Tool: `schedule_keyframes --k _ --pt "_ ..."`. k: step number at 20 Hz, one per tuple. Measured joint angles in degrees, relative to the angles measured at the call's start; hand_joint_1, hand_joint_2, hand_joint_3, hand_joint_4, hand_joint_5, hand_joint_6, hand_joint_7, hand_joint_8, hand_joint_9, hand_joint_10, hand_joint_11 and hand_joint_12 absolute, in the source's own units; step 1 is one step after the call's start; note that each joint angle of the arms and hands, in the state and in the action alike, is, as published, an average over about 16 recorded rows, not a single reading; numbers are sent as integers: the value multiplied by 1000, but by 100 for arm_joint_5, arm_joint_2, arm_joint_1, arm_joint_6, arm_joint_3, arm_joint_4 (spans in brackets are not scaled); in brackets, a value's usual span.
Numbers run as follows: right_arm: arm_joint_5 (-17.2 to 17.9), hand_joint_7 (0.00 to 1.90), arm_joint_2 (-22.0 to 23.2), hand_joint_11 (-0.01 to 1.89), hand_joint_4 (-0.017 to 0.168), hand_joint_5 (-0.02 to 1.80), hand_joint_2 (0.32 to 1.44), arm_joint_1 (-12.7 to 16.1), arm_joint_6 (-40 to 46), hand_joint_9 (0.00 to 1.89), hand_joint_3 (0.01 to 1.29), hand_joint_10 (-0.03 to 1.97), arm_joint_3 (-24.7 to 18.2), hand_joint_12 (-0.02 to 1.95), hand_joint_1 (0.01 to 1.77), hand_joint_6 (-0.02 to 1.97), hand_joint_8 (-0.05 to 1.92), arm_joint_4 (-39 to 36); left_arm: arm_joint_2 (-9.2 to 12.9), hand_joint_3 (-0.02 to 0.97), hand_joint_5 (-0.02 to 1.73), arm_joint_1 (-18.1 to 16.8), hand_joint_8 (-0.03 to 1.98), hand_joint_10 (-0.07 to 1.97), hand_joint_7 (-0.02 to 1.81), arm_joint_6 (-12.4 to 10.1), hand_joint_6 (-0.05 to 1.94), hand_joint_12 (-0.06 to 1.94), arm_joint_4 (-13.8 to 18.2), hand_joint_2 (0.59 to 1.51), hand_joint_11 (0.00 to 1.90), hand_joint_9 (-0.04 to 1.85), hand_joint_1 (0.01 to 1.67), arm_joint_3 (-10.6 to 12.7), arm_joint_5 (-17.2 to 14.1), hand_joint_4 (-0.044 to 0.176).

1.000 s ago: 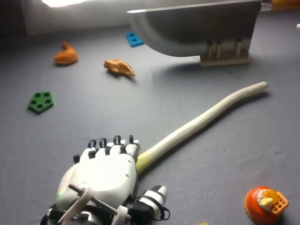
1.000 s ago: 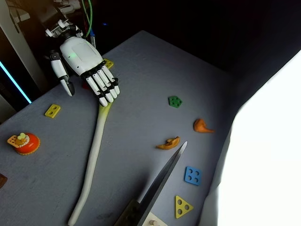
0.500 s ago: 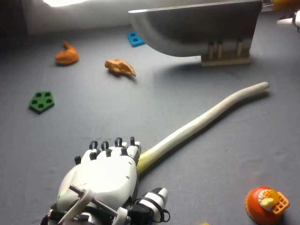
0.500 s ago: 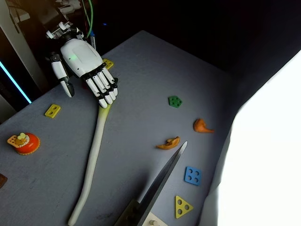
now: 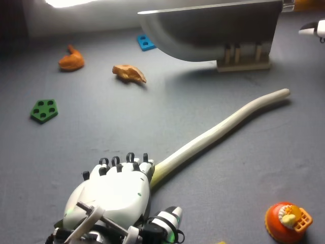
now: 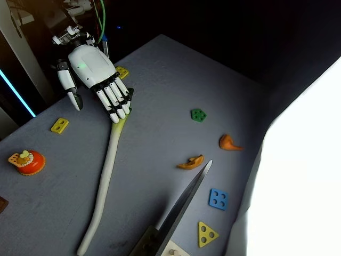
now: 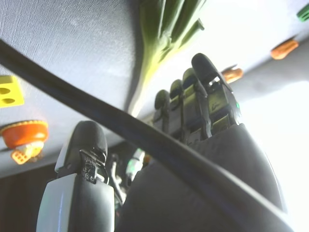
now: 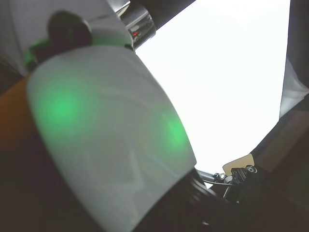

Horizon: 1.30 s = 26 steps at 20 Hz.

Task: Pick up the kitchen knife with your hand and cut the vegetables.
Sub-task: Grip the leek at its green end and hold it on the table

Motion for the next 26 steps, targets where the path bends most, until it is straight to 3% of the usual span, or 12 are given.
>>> schedule_keyframes --k 14,22,26 --pt "222 13 -386 21 1 20 967 -146 -54 12 19 25 488 -1 1200 21 17 67 -26 0 155 31 -3 17 137 -40 13 767 83 1334 16 132 402 104 43 10" --pt "312 35 -513 21 0 45 975 -260 -54 32 18 25 633 0 1188 23 17 90 -27 -1 191 32 -1 18 159 -42 13 880 111 1327 17 153 404 125 45 18" --pt "361 117 -538 21 1 118 991 -297 -54 88 18 88 658 198 1173 52 18 101 -37 -1 194 33 -1 18 164 -42 13 900 115 1323 17 159 394 146 43 19"
